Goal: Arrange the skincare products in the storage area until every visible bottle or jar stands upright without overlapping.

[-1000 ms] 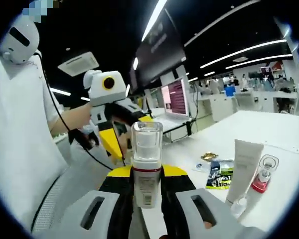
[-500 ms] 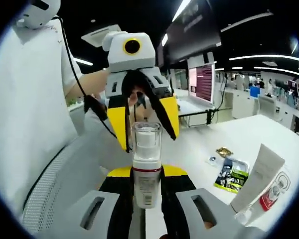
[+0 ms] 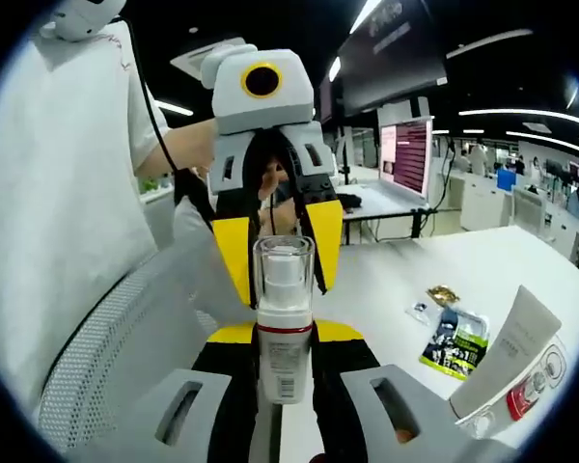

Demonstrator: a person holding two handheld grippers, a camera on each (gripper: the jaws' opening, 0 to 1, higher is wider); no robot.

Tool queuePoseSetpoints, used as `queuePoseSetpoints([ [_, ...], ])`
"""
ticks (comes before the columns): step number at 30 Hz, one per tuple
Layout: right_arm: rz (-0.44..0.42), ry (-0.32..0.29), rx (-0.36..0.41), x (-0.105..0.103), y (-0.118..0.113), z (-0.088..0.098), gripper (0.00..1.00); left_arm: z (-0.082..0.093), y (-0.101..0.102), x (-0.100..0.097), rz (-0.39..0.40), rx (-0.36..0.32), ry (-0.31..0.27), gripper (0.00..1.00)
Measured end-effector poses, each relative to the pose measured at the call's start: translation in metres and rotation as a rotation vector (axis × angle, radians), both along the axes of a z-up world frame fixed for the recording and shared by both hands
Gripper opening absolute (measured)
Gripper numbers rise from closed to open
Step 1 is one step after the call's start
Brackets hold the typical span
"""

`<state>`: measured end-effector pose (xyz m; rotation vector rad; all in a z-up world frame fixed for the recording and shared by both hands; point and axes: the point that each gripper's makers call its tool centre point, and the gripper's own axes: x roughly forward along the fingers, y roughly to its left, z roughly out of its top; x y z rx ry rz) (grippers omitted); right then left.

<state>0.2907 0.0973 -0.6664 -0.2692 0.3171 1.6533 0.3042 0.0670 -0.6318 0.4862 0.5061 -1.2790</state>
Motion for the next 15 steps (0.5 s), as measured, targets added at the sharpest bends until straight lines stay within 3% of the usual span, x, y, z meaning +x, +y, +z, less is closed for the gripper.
queuePoseSetpoints([
  [6, 0.001, -0.039, -0.065, -0.002, -0.003, -0.015, 0.20, -0.014, 0.002, -0.004, -0.028, 0.068, 0.011, 0.24],
  [15, -0.049, -0.039, -0.071, 0.005, -0.007, -0.021, 0.21, -0.019, 0.003, -0.001, -0.043, 0.098, 0.002, 0.24],
])
